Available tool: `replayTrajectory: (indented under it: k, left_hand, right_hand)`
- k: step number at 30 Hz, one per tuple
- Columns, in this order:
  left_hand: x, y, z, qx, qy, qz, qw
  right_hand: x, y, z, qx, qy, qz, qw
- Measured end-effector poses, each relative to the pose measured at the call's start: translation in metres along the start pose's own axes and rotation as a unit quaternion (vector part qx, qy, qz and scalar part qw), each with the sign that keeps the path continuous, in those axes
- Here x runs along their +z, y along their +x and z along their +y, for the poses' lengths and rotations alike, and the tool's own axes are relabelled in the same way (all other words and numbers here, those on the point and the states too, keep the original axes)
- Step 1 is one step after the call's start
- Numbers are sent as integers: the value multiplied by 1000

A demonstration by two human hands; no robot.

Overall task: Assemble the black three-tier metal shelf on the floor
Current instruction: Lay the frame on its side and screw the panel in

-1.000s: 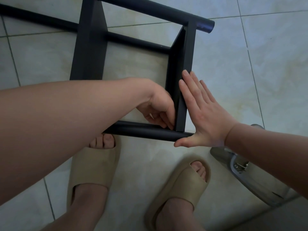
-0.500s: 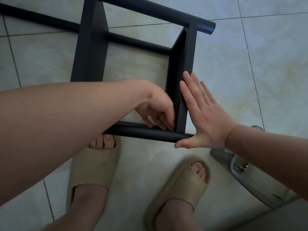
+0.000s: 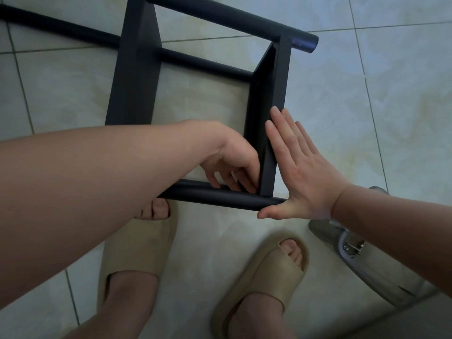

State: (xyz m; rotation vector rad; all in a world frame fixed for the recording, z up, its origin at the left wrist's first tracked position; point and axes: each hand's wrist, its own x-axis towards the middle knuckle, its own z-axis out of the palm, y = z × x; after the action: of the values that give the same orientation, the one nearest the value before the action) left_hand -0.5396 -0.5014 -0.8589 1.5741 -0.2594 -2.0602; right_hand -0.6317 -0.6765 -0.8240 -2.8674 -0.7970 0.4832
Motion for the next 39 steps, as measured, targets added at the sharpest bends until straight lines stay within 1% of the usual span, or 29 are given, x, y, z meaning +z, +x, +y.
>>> replayTrajectory:
  k: [4,10,15,24,29,39]
  left_hand:
    - [1,4,-1,8,-5,16,1000]
    - [-3,-1,1,8,7,-3,1000]
    - [1,2,-1,33,17,31,999]
    - [-2,1,-3,27,-7,-15,1000]
    - [0,5,-4,38,-9,18,999]
    - [-3,4,-7,39,-18,-15,999]
  right_hand:
    - [0,0,-1,0,0,0,1000]
    - [-1,0,0,0,-3,-1,1000]
    - [-1,0,-1,1,-2,-4,1000]
    - [-1,0,-1,1,1,-3,1000]
    - [-1,0,-1,1,5,-1,1000]
    - [-1,0,-1,-1,3,-1,1000]
